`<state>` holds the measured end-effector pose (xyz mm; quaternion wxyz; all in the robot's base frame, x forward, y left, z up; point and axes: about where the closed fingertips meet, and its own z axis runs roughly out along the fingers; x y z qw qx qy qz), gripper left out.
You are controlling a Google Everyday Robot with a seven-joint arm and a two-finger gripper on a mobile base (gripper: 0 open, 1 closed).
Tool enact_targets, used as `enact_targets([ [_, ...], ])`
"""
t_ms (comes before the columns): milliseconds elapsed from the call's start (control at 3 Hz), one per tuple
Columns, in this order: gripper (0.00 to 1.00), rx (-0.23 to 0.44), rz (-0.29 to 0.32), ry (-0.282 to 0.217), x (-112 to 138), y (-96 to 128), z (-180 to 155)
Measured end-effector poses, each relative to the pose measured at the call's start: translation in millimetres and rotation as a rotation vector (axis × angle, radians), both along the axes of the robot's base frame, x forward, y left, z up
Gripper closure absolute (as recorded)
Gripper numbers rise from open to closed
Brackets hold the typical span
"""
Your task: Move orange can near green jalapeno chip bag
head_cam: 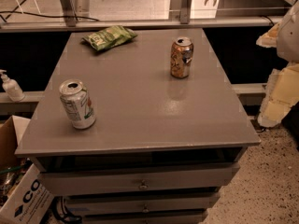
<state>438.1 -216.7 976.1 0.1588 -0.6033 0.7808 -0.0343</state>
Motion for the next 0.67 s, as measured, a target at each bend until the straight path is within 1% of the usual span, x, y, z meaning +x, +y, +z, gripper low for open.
enact_targets([
  [333,0.0,0.0,0.0,0.0,0.0,0.0,0.0],
  [667,0.0,0.044,-0.002,-0.024,10.8,-1.4,-12.3],
])
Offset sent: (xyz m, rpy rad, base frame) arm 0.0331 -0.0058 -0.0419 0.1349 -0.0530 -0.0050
